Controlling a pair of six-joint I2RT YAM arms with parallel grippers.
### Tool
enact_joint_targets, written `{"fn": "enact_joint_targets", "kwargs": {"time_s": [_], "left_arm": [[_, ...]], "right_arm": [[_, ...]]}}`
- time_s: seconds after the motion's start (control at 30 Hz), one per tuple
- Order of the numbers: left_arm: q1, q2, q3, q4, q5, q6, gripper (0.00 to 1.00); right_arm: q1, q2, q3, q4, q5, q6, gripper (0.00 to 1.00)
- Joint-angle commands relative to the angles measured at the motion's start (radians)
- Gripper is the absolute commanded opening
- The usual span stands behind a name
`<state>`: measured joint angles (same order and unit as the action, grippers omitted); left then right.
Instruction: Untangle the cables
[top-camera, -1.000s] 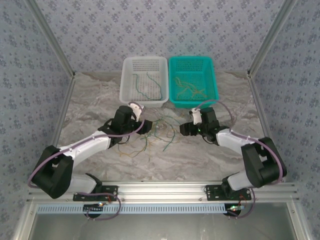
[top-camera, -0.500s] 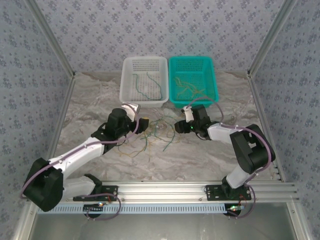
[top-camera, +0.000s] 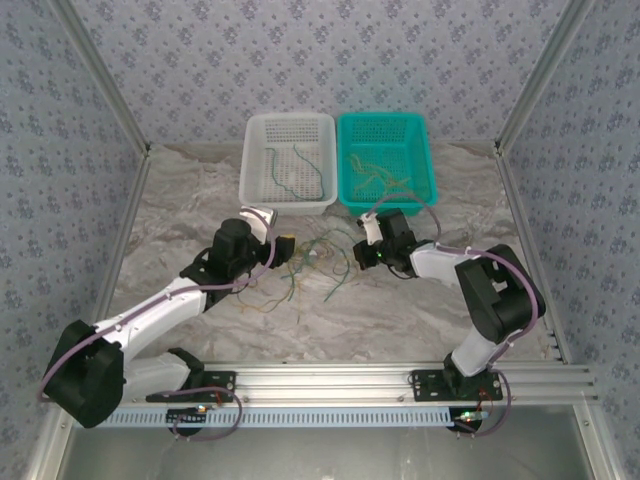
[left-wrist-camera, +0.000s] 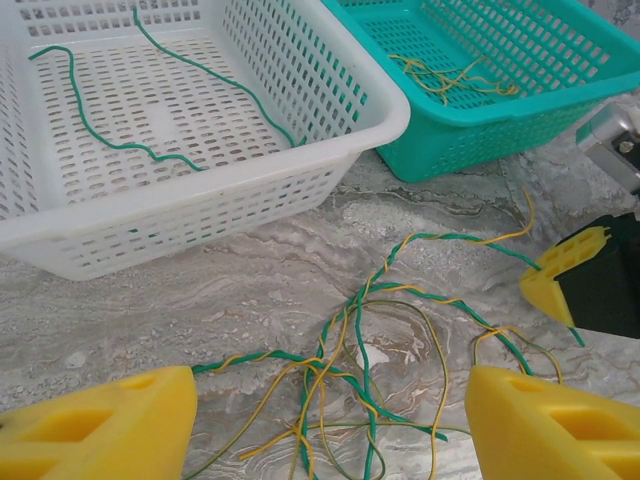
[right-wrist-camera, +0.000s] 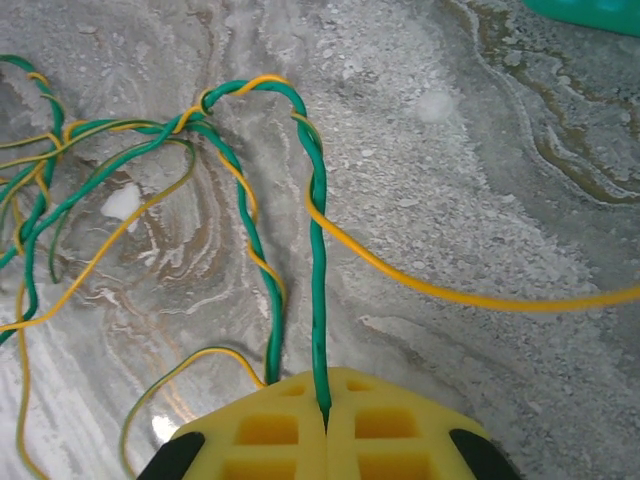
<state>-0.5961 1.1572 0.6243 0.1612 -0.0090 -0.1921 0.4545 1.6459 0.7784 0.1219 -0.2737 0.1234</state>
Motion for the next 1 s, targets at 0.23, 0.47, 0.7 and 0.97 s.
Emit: {"fn": "enact_joint_targets", "kwargs": {"time_s": [0.23,0.47,0.7,0.97], "left_arm": [[0.002,-0.018,0.066,0.025,0.064,-0.011,0.71],[-0.006,-0.070,0.050,0.118,0.164,0.002,0.69],[-0.026,-0.069,0.097,0.119,0.288,0.008,0.67],[-0.066,0.007,0.121,0.176,0.354,-0.018,0.66]], "right_arm": [[0.031,-0.111,0.357,-0.492,-0.184,0.232,0.00],[0.048,-0.129,0.573,-0.695,-0.196,0.438,0.00],[0.062,-0.129,0.565,-0.587,-0.198,0.624,0.00],[0.107,-0.132,0.573,-0.556,-0.121,0.675,0.00]]}}
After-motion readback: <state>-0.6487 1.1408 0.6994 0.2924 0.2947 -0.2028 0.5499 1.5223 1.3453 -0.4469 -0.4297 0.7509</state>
